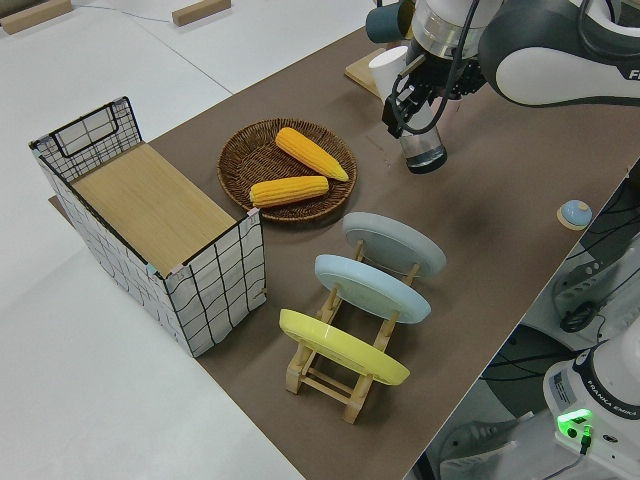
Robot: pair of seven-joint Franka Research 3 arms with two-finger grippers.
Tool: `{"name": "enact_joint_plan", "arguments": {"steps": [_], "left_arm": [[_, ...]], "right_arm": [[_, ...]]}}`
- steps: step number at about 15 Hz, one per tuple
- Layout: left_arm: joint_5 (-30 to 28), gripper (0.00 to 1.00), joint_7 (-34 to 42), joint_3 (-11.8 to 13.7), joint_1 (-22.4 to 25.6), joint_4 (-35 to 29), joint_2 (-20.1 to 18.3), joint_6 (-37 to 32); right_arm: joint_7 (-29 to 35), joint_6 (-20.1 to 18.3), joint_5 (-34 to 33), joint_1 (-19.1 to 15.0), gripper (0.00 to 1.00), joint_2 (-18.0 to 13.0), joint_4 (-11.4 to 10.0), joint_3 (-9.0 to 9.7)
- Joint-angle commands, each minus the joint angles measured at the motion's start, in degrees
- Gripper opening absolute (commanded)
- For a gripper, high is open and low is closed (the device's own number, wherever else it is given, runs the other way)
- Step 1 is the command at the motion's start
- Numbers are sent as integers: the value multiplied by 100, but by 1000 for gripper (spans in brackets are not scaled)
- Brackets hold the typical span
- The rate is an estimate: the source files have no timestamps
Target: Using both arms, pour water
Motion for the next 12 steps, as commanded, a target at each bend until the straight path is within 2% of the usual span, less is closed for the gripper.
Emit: {"name": "enact_joint_plan", "arguments": {"steps": [1,9,12], "left_arm": [[122,0,-160,182,-406,-235,-201,229],[227,0,-345,120,-442,-341,-113,466],[227,0,-345,103,-442,-332,-78,466]], "right_arm": [[300,38,-224,202,0,322,410,-99],[344,328,-251,352,0,515,436,-143],[318,591,-242,430,0,524,393,-258]]}}
